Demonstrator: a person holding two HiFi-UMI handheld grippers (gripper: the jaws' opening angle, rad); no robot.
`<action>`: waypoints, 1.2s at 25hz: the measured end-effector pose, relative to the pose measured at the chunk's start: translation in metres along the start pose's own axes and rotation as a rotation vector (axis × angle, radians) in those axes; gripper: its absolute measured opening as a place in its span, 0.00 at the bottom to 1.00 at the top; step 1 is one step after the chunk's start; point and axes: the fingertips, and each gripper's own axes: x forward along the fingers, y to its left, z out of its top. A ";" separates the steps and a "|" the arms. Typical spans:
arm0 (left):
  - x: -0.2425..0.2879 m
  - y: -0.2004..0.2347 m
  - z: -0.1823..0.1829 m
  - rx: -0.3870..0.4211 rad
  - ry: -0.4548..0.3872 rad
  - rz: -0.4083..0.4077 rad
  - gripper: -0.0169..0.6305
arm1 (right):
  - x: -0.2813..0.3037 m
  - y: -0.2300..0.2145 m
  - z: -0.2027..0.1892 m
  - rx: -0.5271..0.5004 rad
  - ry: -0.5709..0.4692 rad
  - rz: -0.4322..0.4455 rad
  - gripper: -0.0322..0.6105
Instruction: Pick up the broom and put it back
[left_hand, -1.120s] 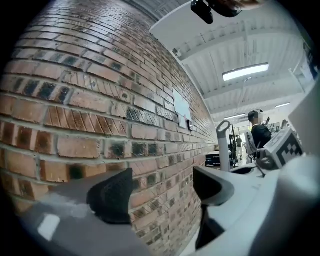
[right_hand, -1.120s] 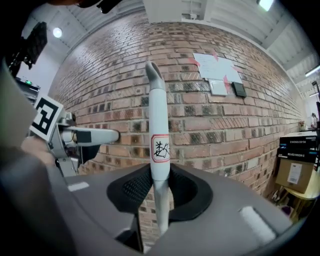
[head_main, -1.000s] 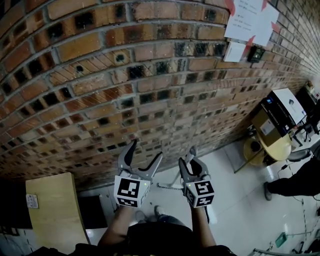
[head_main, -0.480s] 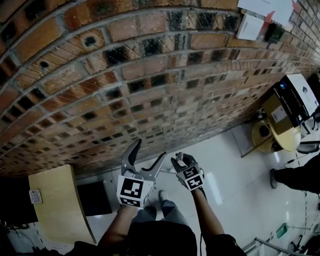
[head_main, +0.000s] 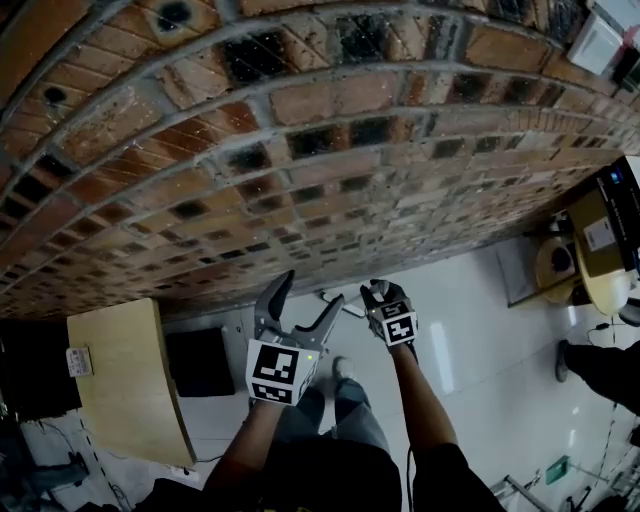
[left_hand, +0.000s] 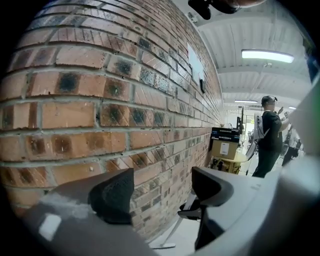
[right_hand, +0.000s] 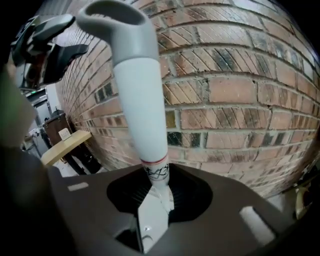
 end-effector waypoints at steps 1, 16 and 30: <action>0.000 0.005 -0.004 -0.007 0.007 0.010 0.59 | 0.007 -0.007 0.005 0.011 -0.016 -0.009 0.21; -0.013 0.038 -0.040 -0.051 0.063 0.065 0.59 | 0.056 -0.069 0.070 0.188 -0.144 -0.032 0.25; -0.053 0.046 -0.026 -0.042 0.009 0.076 0.59 | -0.059 -0.028 0.094 0.264 -0.384 -0.107 0.58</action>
